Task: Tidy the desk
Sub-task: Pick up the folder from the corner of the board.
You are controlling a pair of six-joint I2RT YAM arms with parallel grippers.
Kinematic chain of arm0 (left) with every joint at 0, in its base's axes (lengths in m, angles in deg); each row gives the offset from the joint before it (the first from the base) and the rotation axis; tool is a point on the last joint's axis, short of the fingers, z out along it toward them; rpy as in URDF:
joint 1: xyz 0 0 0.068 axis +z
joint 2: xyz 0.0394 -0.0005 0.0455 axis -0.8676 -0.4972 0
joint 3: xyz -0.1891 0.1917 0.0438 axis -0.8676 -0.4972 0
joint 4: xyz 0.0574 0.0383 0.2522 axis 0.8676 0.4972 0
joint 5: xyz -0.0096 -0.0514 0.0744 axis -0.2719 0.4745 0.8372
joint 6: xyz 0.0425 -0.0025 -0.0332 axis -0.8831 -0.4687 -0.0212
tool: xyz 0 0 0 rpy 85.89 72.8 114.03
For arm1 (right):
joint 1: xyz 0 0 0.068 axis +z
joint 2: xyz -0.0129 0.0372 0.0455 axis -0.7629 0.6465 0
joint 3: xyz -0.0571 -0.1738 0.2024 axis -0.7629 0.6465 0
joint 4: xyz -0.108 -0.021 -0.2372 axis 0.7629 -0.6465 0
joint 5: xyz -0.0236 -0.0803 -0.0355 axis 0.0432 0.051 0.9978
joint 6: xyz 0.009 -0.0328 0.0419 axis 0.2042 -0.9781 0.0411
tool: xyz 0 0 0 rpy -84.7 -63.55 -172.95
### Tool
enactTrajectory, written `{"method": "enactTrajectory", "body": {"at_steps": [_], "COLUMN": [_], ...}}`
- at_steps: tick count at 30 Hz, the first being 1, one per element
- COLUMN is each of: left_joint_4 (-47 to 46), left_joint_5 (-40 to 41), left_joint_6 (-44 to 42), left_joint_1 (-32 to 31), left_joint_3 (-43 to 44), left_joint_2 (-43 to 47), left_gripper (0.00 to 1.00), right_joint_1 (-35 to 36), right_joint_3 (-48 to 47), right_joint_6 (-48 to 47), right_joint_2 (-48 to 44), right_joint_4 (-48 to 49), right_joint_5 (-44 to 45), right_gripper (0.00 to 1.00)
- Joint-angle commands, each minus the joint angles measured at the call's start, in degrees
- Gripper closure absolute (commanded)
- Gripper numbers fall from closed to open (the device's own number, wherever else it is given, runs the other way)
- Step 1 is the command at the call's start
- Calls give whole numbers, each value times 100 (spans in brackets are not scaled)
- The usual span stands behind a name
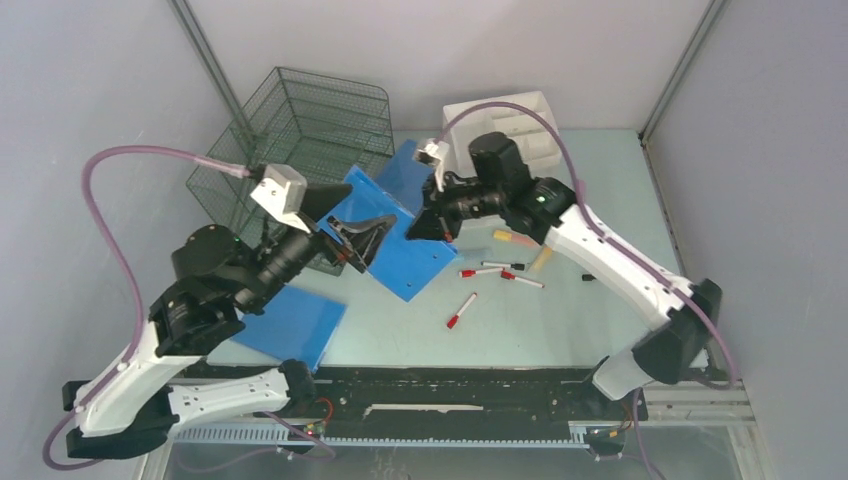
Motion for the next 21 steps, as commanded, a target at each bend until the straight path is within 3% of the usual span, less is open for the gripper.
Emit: {"method": "enactTrajectory", "body": {"at_steps": [1,8,15,21], "left_joint_4": [324,-53,-445,-574], "left_joint_5": [406,1576,1885,1954], "left_joint_6": [-233,-640,-1076,-1154], "left_joint_1": [243,377,395,487], "left_joint_3": [405,306,338,60], "left_joint_2": [143,728,896,1046], "left_gripper": [0,0,0,0], "right_joint_1": [280,675,851,1067], "right_joint_3": [-989,-2712,-4740,-5392], "right_joint_6": [-610,-1113,-1249,-1461], "right_joint_2": [682,1985,3502,4141], "right_joint_4": [-345,-698,-956,-526], "right_joint_5": [419,923,1326,1830], "right_gripper": [100,100,100,100]}}
